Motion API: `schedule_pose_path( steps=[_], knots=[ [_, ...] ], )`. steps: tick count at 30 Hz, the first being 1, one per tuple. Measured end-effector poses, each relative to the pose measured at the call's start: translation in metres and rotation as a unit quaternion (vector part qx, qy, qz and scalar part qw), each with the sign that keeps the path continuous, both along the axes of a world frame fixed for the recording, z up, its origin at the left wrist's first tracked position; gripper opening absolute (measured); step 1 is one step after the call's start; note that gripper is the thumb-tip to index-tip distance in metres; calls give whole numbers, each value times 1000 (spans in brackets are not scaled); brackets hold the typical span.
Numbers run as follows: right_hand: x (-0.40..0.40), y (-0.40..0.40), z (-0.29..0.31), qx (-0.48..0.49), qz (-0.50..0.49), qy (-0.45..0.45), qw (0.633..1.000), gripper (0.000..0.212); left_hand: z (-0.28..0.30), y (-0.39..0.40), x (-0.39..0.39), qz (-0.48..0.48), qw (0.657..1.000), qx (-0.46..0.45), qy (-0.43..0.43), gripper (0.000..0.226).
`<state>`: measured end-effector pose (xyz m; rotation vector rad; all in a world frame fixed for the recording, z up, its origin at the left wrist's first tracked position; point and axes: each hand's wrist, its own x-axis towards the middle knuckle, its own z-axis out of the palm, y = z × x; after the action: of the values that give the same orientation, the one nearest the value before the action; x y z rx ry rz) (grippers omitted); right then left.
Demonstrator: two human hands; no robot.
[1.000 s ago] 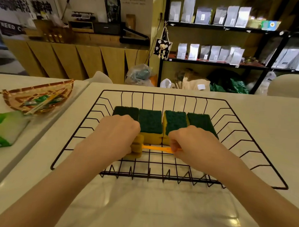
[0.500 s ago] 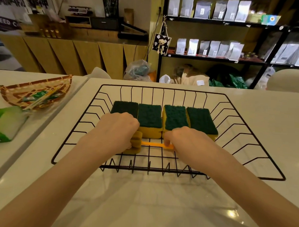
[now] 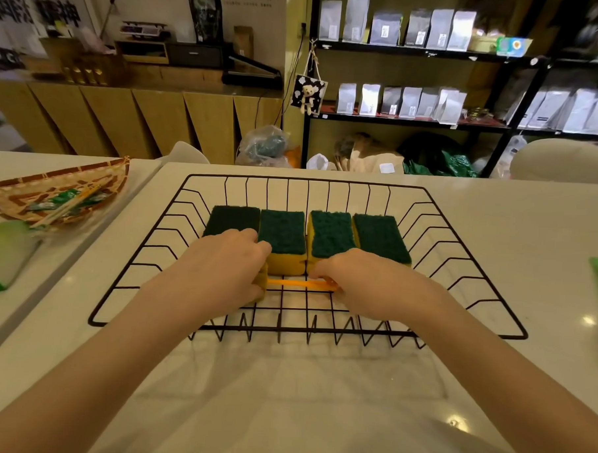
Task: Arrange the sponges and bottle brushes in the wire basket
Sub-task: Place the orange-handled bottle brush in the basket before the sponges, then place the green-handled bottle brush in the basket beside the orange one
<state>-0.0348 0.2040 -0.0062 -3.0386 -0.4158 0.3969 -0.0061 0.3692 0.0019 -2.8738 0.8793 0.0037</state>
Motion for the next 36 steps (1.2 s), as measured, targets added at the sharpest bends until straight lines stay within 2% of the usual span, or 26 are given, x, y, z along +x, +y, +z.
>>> schedule_pose_path(
  steps=[3,8,13,17,20,26,29,33,36],
  knots=[
    [-8,-15,15,89,9,-6,996,43,9,-6,-11,-54,997,-53,-2,54],
    [-30,-54,42,211,-25,-82,974,47,29,-30,-22,-115,963,-210,126,60],
    [-55,-107,66,263,-89,-200,940,51,55,-82,-15,-147,933,-306,120,63],
    [-80,-154,78,284,-144,-287,903,51,68,-142,-18,-182,921,-320,130,63],
    [-94,-196,80,283,-185,-306,890,48,67,-187,-33,-202,903,-336,174,62],
    [-109,-285,67,247,-260,-266,895,42,35,-256,-82,-220,883,-332,249,63],
    [-111,-318,53,246,-291,-230,896,42,14,-280,-101,-212,880,-318,282,68],
    [-110,-352,23,223,-291,-224,903,30,-8,-312,-124,-191,886,-306,293,72],
    [-108,-365,-5,202,-286,-238,906,45,-18,-333,-129,-147,893,-311,289,74]
  ],
)
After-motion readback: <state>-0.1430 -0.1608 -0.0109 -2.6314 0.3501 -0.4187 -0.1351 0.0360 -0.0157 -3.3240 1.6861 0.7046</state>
